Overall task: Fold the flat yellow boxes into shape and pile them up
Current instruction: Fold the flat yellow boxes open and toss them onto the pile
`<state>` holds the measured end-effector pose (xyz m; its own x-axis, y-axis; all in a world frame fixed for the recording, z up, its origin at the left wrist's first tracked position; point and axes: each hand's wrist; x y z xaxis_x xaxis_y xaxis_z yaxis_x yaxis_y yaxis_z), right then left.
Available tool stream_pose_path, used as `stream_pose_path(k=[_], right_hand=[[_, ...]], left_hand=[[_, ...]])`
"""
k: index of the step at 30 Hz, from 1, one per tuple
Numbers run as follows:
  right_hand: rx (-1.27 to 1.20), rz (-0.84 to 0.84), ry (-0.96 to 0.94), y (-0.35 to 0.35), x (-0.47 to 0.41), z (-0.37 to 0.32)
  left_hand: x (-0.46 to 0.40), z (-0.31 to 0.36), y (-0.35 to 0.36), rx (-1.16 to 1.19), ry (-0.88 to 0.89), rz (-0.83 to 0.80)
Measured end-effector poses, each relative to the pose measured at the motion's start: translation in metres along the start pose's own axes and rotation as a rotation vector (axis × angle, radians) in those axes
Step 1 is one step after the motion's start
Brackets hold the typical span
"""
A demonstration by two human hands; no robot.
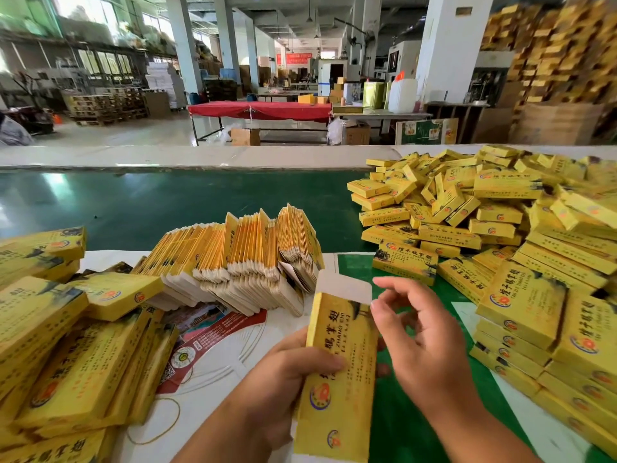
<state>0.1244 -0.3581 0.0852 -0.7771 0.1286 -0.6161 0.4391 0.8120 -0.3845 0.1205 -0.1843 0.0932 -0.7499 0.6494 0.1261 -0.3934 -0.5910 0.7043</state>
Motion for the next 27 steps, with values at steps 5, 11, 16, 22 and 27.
stream_pose_path(k=[5, 11, 16, 22, 27], right_hand=[[-0.378, -0.190, 0.209, -0.001, -0.004, 0.012], [-0.522, -0.312, 0.286, 0.000, -0.007, 0.018], [-0.450, -0.354, 0.215, -0.002, -0.008, 0.020], [-0.260, -0.411, 0.144, -0.002, -0.005, 0.018], [-0.148, -0.376, 0.107, -0.007, -0.007, 0.020]], left_hand=[[-0.001, -0.001, -0.005, -0.051, 0.027, -0.020], [-0.006, -0.004, -0.007, -0.134, 0.062, 0.091], [-0.010, -0.006, -0.006, -0.336, 0.254, 0.241], [-0.011, -0.006, -0.005, -0.363, 0.319, 0.258], [-0.011, -0.008, -0.004, -0.288, 0.329, 0.266]])
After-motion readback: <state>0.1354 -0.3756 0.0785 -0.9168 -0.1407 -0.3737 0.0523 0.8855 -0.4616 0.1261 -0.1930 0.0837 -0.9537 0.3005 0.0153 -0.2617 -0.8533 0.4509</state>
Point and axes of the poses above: each hand's wrist, its own x-axis away from the middle knuckle, its own y-axis out of the palm, z = x × y, and after that the axes turned 11 degrees about x, right-handed
